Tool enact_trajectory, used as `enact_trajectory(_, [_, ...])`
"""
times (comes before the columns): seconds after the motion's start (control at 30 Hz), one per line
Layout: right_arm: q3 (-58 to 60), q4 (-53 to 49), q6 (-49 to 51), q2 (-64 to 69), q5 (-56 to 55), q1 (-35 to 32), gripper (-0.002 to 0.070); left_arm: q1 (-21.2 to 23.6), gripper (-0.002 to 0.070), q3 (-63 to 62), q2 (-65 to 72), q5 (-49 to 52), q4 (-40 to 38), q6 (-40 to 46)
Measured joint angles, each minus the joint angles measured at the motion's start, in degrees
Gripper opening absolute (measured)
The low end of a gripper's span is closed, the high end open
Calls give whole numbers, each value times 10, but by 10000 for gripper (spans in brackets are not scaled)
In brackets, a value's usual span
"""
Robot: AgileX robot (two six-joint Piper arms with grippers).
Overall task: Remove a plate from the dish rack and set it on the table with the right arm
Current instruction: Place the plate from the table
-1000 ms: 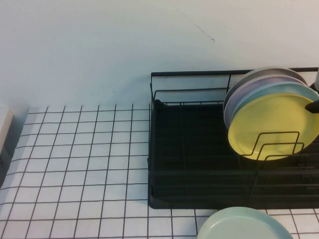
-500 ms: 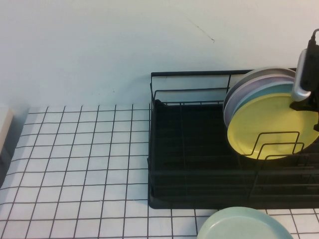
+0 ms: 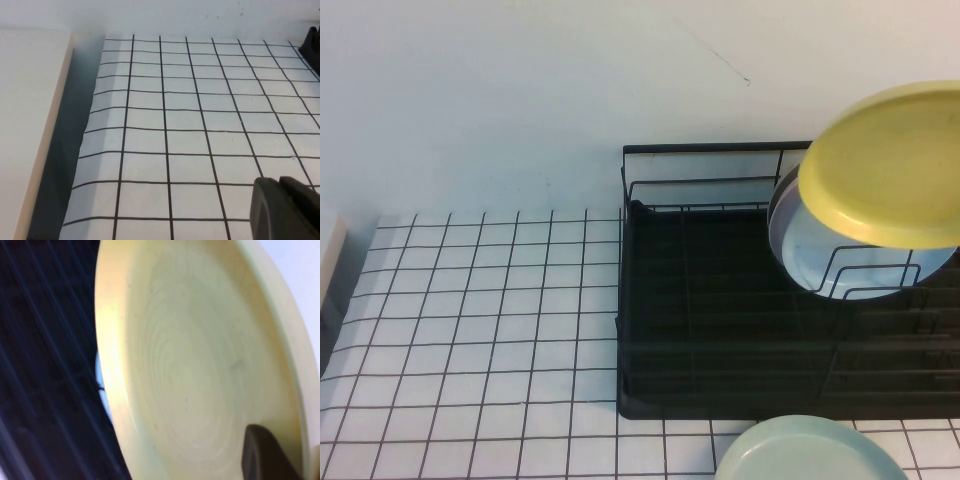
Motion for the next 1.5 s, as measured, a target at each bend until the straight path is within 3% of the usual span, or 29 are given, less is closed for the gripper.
enact_trajectory(0.07, [0,0,53,-35,37,0,103,0,-4,0,0,0,0,0])
enact_trajectory(0.1, [0,0,206,-93,130,0,103,0,-4,0,0,0,0,0])
enact_trajectory(0.2, [21,14,321,-132,174,0,103,0,-4,0,0,0,0,0])
enact_trajectory(0.43, [219,118,444,-247,179,0,103,0,-4,0,0,0,0,0])
enact_trajectory(0.63, [413,179,452,-331,142,0,102,0,-4,0,0,0,0,0])
enact_trajectory(0.77, [474,182,449,-328,84,0,102,0,-4,0,0,0,0,0])
enact_trajectory(1.27, [482,225,319,-150,21,0,102,0,-4,0,0,0,0,0])
enact_trajectory(1.5, [482,292,222,-70,12,0,102,0,-4,0,0,0,0,0])
